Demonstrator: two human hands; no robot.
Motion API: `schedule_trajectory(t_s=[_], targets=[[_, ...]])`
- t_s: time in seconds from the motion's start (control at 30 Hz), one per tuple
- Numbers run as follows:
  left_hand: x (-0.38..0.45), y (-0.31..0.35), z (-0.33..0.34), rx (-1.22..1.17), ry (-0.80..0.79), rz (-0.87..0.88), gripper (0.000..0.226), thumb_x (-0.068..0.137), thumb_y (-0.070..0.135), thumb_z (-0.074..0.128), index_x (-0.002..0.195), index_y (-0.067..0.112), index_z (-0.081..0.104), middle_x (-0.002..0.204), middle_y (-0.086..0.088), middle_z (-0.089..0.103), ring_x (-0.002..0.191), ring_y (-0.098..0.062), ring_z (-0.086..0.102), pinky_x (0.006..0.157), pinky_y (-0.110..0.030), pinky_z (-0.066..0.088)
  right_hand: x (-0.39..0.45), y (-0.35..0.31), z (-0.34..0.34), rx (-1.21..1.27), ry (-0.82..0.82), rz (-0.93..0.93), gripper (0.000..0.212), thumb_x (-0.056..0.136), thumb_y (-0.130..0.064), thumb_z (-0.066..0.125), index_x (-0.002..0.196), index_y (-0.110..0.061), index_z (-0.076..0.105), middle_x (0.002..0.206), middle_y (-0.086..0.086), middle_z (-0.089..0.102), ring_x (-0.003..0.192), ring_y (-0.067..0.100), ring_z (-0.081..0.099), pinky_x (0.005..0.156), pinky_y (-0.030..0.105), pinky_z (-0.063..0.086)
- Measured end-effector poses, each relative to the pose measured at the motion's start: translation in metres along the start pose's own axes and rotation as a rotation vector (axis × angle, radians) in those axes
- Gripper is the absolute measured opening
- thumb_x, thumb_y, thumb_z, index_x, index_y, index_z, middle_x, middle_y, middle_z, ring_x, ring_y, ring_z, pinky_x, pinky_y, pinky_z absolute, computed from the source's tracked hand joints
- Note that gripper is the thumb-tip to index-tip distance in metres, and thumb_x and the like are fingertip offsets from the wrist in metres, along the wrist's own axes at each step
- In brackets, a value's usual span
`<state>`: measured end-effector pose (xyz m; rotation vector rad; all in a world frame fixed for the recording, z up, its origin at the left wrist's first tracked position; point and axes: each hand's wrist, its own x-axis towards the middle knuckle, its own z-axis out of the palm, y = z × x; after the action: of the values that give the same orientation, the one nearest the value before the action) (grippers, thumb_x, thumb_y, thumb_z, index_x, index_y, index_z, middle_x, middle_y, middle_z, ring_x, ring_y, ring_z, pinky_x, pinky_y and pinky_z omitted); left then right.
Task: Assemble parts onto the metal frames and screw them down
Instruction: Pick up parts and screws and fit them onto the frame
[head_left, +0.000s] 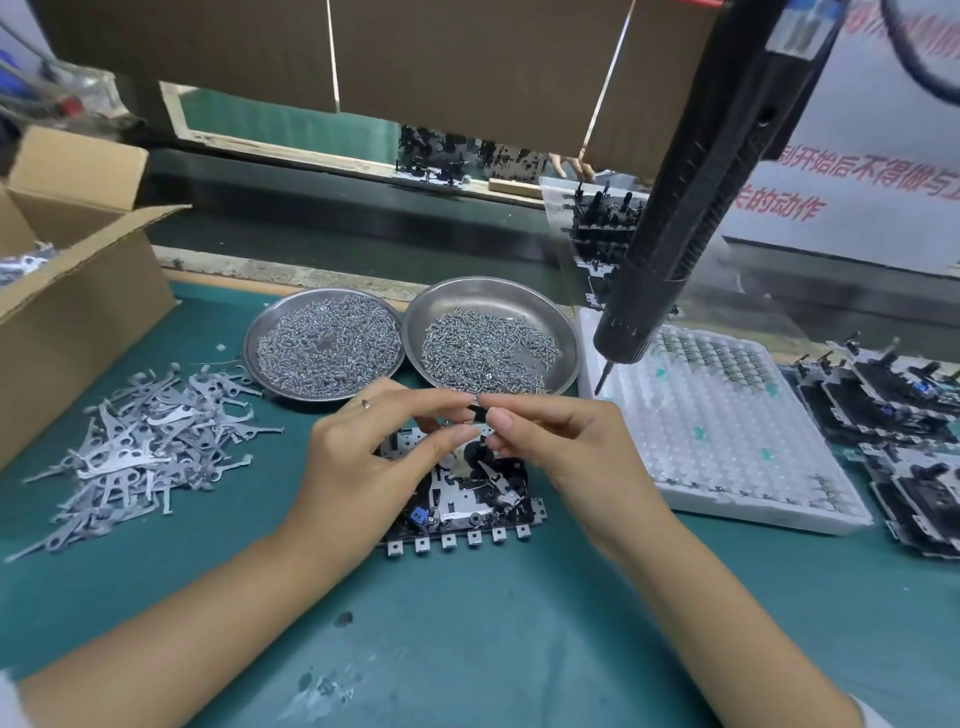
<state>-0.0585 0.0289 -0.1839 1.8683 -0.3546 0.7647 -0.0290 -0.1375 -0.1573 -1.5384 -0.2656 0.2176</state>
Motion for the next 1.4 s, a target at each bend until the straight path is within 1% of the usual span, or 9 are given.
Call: schedule_trajectory(t_s=[0.07, 0.17, 0.3, 0.6, 0.73, 0.9, 1.1, 1.2, 1.4], targets=[[0.000, 0.000, 0.000, -0.001, -0.003, 0.005, 0.027, 0.074, 0.021, 0.075, 0.100, 0.015, 0.070, 0.086, 0.004, 0.069, 0.081, -0.008, 0.064, 0.080, -0.021, 0.050, 0.000, 0.001, 0.001, 0.029, 0.012, -0.010, 0.018, 0.079, -0.004, 0.070, 0.094, -0.015, 0.073, 0.076, 0.005, 0.072, 0.068, 0.012, 0.066, 0.069, 0.020, 0.054], [0.000, 0.000, 0.000, 0.009, -0.007, 0.014, 0.025, 0.075, 0.025, 0.072, 0.100, 0.019, 0.069, 0.086, 0.005, 0.069, 0.081, -0.008, 0.064, 0.079, -0.020, 0.049, 0.000, 0.001, 0.001, 0.065, 0.015, -0.034, 0.008, 0.076, -0.003, 0.071, 0.084, -0.006, 0.071, 0.069, 0.008, 0.070, 0.063, 0.014, 0.066, 0.063, 0.019, 0.052], [0.001, 0.000, 0.000, 0.000, 0.004, 0.006, 0.024, 0.076, 0.026, 0.071, 0.099, 0.022, 0.068, 0.087, 0.010, 0.069, 0.082, -0.007, 0.064, 0.080, -0.019, 0.048, 0.000, 0.002, 0.002, 0.093, 0.001, -0.051, 0.008, 0.080, 0.000, 0.068, 0.083, -0.005, 0.073, 0.068, 0.010, 0.070, 0.063, 0.014, 0.066, 0.062, 0.018, 0.052], [0.000, 0.001, -0.001, -0.029, -0.002, -0.020, 0.027, 0.074, 0.023, 0.075, 0.100, 0.025, 0.067, 0.088, 0.006, 0.070, 0.084, -0.005, 0.066, 0.082, -0.020, 0.050, 0.000, 0.006, 0.004, 0.084, -0.036, -0.083, 0.007, 0.079, 0.000, 0.067, 0.085, -0.005, 0.070, 0.069, 0.007, 0.070, 0.061, 0.013, 0.065, 0.062, 0.019, 0.053], [0.000, 0.001, -0.001, -0.060, -0.007, -0.072, 0.026, 0.073, 0.022, 0.075, 0.098, 0.026, 0.068, 0.086, 0.008, 0.071, 0.084, -0.004, 0.067, 0.082, -0.016, 0.048, 0.001, 0.006, 0.003, 0.085, -0.059, -0.082, 0.005, 0.080, -0.002, 0.066, 0.081, -0.005, 0.070, 0.067, 0.007, 0.069, 0.059, 0.012, 0.064, 0.062, 0.020, 0.053], [0.001, 0.002, 0.000, -0.229, -0.042, -0.203, 0.026, 0.069, 0.024, 0.075, 0.094, 0.030, 0.069, 0.085, 0.013, 0.073, 0.082, -0.004, 0.069, 0.076, -0.011, 0.049, 0.001, 0.005, 0.001, 0.047, -0.098, -0.113, 0.010, 0.081, 0.002, 0.064, 0.080, -0.006, 0.068, 0.066, 0.002, 0.069, 0.060, 0.010, 0.065, 0.063, 0.019, 0.053], [0.002, 0.003, -0.001, -0.301, -0.074, -0.250, 0.027, 0.067, 0.029, 0.078, 0.091, 0.037, 0.070, 0.082, 0.012, 0.074, 0.081, -0.006, 0.070, 0.073, -0.012, 0.050, 0.002, 0.005, -0.003, 0.050, -0.159, -0.136, 0.005, 0.074, -0.009, 0.067, 0.078, -0.008, 0.069, 0.066, 0.003, 0.069, 0.062, 0.011, 0.065, 0.063, 0.019, 0.052], [0.002, 0.003, -0.001, -0.305, -0.082, -0.266, 0.026, 0.066, 0.025, 0.077, 0.089, 0.034, 0.071, 0.081, 0.012, 0.074, 0.080, -0.005, 0.070, 0.072, -0.011, 0.050, 0.002, 0.004, -0.004, 0.034, -0.176, -0.140, 0.008, 0.073, -0.011, 0.069, 0.074, -0.017, 0.073, 0.069, 0.006, 0.070, 0.063, 0.014, 0.066, 0.065, 0.021, 0.054], [0.002, 0.005, -0.001, -0.330, -0.102, -0.283, 0.025, 0.065, 0.021, 0.076, 0.089, 0.025, 0.070, 0.080, 0.007, 0.074, 0.078, -0.008, 0.071, 0.070, -0.014, 0.052, 0.002, 0.002, -0.006, 0.017, -0.190, -0.133, 0.011, 0.071, -0.009, 0.068, 0.080, -0.014, 0.070, 0.068, 0.004, 0.070, 0.062, 0.014, 0.067, 0.064, 0.022, 0.055]])
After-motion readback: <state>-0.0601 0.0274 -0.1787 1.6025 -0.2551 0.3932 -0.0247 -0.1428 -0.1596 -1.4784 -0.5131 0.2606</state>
